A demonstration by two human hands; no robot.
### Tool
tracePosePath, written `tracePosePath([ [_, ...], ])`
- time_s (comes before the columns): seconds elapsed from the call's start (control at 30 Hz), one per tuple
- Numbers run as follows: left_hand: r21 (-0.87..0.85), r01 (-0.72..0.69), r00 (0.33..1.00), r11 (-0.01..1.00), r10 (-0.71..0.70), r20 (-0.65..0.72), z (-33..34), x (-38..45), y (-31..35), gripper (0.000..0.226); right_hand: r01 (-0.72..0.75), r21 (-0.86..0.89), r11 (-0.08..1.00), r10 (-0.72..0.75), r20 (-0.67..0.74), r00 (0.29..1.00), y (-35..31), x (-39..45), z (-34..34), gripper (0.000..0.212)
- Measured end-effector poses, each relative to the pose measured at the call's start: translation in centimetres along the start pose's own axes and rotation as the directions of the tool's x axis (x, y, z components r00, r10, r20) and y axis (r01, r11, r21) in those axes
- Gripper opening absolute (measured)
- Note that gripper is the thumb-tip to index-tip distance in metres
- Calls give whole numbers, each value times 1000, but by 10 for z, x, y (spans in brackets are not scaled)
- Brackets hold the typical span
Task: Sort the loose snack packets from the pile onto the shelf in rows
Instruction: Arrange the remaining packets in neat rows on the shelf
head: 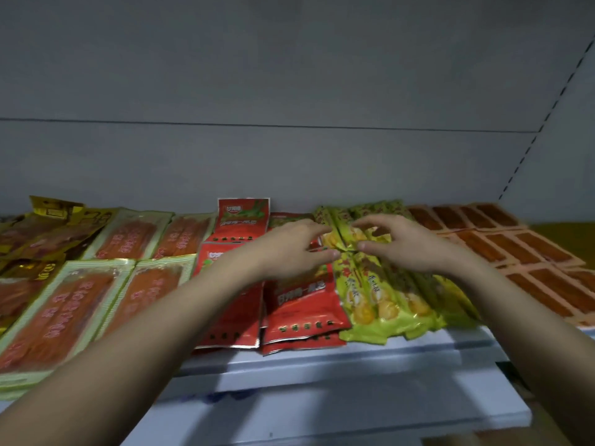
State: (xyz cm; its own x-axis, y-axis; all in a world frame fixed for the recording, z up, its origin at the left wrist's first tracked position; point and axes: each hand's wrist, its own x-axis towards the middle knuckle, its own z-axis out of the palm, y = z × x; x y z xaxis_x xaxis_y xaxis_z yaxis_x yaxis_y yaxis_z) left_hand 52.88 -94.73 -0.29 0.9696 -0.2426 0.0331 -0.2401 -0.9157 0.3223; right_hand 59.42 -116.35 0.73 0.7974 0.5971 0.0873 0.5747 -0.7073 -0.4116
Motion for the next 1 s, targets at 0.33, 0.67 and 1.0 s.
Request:
tracePosePath([
  [0.33, 95, 277, 959, 956, -281, 25, 37, 126, 35, 46, -156, -117, 981, 162, 37, 986, 123, 55, -34, 56],
  [0.67, 166, 366, 927, 916, -374, 17, 50, 139, 49, 44, -132, -94, 987, 148, 190, 971, 144, 73, -21, 63],
  [1.0, 89, 378, 926, 921, -378, -24, 48, 136, 62, 41, -122, -50, 991, 129, 192, 973, 139, 66, -20, 62],
])
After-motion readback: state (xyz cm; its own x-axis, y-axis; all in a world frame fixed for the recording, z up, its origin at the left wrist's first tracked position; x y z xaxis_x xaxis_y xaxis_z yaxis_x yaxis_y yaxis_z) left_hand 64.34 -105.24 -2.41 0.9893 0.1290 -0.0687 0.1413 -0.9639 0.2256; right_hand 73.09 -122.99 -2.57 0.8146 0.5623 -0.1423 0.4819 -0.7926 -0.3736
